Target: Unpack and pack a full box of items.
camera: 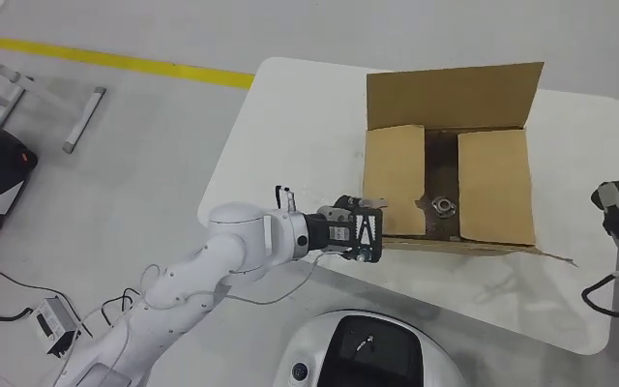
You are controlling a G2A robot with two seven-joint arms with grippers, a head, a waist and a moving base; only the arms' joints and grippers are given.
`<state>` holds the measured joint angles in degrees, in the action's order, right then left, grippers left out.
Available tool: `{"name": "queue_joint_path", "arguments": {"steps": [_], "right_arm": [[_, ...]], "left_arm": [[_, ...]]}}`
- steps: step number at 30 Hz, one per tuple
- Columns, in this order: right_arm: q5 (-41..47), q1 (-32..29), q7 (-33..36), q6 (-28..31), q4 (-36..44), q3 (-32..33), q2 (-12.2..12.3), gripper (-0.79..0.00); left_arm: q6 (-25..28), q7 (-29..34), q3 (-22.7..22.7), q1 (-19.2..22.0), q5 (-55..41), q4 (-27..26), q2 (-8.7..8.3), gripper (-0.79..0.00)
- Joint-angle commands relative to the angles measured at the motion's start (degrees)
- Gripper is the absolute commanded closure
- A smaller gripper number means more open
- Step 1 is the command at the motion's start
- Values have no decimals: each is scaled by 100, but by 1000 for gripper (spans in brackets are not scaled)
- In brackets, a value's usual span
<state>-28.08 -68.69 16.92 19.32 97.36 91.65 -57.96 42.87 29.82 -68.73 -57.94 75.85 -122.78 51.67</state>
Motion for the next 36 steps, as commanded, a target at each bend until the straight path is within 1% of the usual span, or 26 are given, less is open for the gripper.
{"name": "queue_joint_path", "arguments": {"steps": [1, 3, 7, 11, 15, 17, 19, 26, 29, 33, 36], "right_arm": [[-32, 7, -11, 44, -138, -148, -16, 0], [-65, 23, -37, 97, -231, -280, -33, 0], [-106, 39, -1, 205, -317, -524, -62, 0], [-163, -35, 120, 398, -187, -661, -70, 0], [-129, -253, 234, 507, -6, -624, -59, 0], [-81, -375, 327, 571, 106, -583, -49, 0], [-9, -487, 409, 640, 241, -543, -40, 0], [160, -797, 860, 1021, 717, -371, 11, 0], [145, -870, 939, 1141, 843, -190, 39, 0], [49, -813, 754, 879, 833, 179, 61, 0], [-71, -541, 679, 497, 652, 327, 68, 0]], "left_arm": [[-148, 130, 138, 163, 174, 54, 31, -785], [-478, 194, 238, 279, 133, 186, 76, -785], [-813, 593, 528, 595, 366, 351, 157, -785], [-1107, 567, 740, 835, 630, 421, 233, -785], [-1192, 671, 826, 915, 779, 535, 272, -785], [-1125, 765, 865, 953, 967, 536, 279, -785], [-1165, 800, 877, 964, 1027, 579, 293, -785], [-1198, 844, 916, 1025, 1156, 586, 341, -785], [-1200, 879, 923, 1029, 1153, 561, 360, -785], [-1154, 957, 917, 1006, 1168, 486, 376, -785], [-1118, 1020, 903, 957, 1183, 408, 383, -785]]}}
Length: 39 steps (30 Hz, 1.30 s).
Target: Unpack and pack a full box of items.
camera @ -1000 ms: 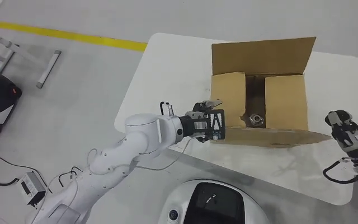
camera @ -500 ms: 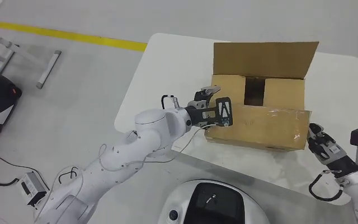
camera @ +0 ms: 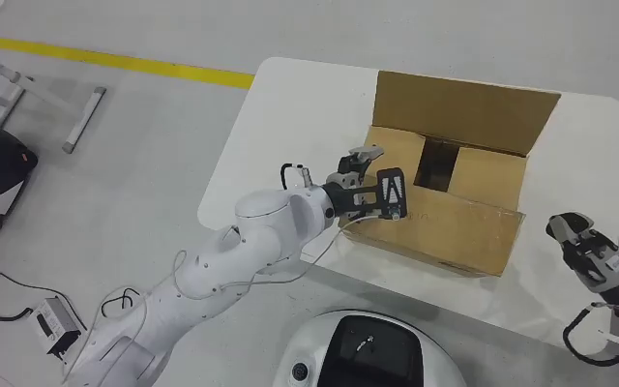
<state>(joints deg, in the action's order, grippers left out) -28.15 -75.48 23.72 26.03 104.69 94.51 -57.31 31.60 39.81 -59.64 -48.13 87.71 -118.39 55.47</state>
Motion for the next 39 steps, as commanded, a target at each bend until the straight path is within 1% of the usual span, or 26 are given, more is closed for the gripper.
{"name": "queue_joint_path", "arguments": {"steps": [1, 4, 9, 15, 21, 25, 31, 35, 39], "right_arm": [[-87, 286, -28, -296, -149, 53, 2, 0], [-83, 816, -67, -582, -435, -36, -7, 0], [-133, 1803, 17, -966, -1038, -487, -52, 0], [-364, 2812, -157, -1037, -2048, -1160, -152, 0], [-248, 3623, -381, -1042, -3006, -1698, -291, 0], [48, 4103, -322, -712, -3481, -2084, -404, 0], [-239, 4644, -155, -27, -3841, -2666, -527, 0], [-344, 4749, -155, 370, -3900, -2813, -557, 0], [-355, 4645, -179, 688, -3772, -2712, -519, 0]], "left_arm": [[16, 39, -15, -51, -7, -60, 4, -785], [136, 149, -41, -124, 75, -149, -3, -785], [-40, 287, -137, -229, 30, -309, 14, -785], [-53, 311, -106, -184, 15, -600, 55, -785], [-56, 354, -93, -200, 72, -562, 85, -785], [-51, 328, -138, -233, 73, -529, 97, -785], [-9, 292, -215, -247, 27, -439, 115, -785], [-7, 298, -269, -247, 5, -410, 127, -785], [7, 295, -323, -237, -7, -395, 138, -785]]}}
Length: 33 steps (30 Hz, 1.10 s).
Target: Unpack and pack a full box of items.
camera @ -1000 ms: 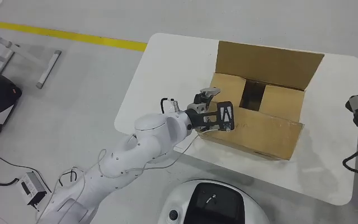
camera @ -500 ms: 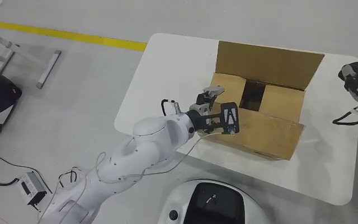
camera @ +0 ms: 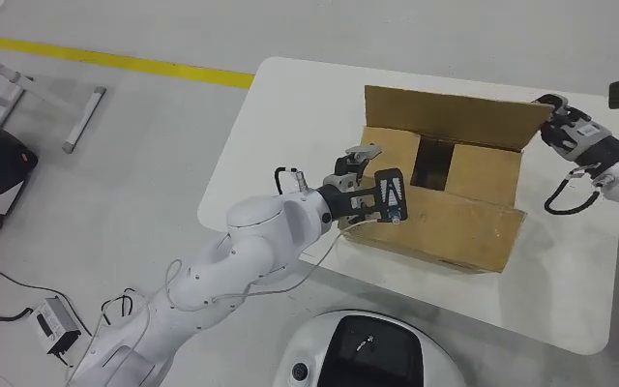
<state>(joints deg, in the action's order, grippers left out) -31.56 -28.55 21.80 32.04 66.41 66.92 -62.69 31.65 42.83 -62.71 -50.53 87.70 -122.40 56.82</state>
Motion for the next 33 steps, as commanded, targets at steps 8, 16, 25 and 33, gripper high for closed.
{"name": "queue_joint_path", "arguments": {"steps": [8, 16, 25, 33], "right_arm": [[-159, -695, 500, 713, 984, 446, 210, 0], [106, -1317, 1057, 832, 1773, 639, 334, 0], [785, -1662, 1343, 122, 2226, 466, 325, 0], [774, -1886, 1120, -441, 2626, 322, 289, 0]], "left_arm": [[25, -5, -132, -11, -22, 83, 20, -785], [47, 49, -170, -55, -22, 187, 39, -785], [-41, 401, -87, -9, 22, 294, 89, -785], [-79, 785, -24, 142, -33, 475, 144, -785]]}}
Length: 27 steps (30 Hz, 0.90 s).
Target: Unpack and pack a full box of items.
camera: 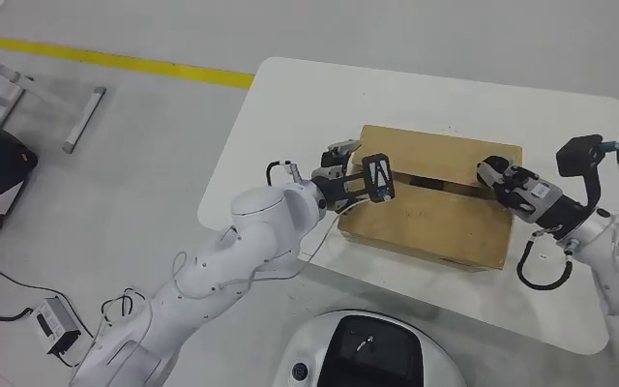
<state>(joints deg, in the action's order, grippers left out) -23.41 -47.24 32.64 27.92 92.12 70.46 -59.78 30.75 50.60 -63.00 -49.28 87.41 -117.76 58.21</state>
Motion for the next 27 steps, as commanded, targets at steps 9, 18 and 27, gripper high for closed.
{"name": "queue_joint_path", "arguments": {"steps": [9, 18, 27], "right_arm": [[-720, -222, -219, -435, 341, -364, -53, 0], [-887, -346, -510, -726, 429, -474, -105, 0], [-896, -342, -518, -813, 420, -462, -134, 0]], "left_arm": [[28, 87, 22, 99, -3, 129, 47, -785], [255, 432, -135, 233, 106, -64, 49, -785], [717, 1359, -537, -346, 566, -844, -62, -785]]}}
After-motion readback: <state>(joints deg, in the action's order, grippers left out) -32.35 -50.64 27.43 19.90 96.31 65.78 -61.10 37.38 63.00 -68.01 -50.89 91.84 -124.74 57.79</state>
